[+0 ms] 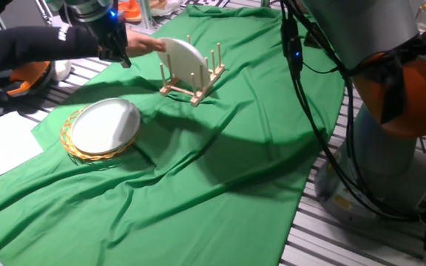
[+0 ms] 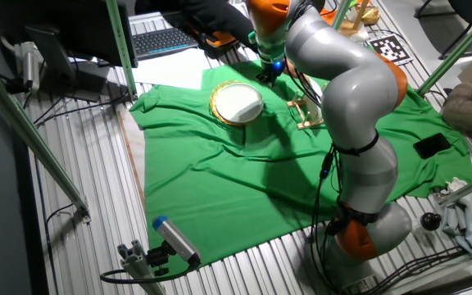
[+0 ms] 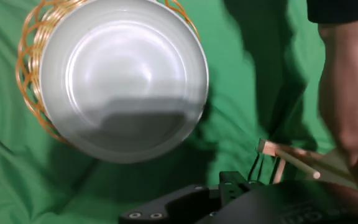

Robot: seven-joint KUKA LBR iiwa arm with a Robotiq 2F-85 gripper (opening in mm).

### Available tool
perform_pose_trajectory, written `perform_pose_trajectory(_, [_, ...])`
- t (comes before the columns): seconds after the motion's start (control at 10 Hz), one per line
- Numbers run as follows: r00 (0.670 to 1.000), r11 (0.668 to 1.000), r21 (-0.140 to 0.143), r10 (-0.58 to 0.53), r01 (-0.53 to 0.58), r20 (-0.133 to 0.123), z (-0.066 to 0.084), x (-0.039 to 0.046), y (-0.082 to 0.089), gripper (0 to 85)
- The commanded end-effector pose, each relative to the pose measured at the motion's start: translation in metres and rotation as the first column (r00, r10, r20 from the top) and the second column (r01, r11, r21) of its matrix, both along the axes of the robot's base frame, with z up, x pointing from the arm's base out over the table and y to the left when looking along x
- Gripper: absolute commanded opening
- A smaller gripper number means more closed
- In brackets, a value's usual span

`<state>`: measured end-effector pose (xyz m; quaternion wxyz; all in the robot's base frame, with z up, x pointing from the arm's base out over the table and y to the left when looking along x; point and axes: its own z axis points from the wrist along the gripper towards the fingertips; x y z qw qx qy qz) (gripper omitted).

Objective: Take the dish off the dish rack

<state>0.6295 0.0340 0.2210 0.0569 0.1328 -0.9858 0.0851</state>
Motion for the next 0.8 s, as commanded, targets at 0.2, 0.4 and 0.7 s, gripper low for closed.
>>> perform_pose_trajectory(0.2, [0.997,0.997,0.045,-0.068,0.070,-0.042,-0.0032,0.0023,0.0044,0.0])
perform_pose_trajectory(0.4, [0.995,0.996,0.032,-0.086,0.087,-0.043,-0.0019,0.0012,0.0029,0.0])
perform_pose_trajectory(0.7, [0.994,0.995,0.030,-0.092,0.093,-0.052,-0.0006,-0.0021,0.0066,0.0])
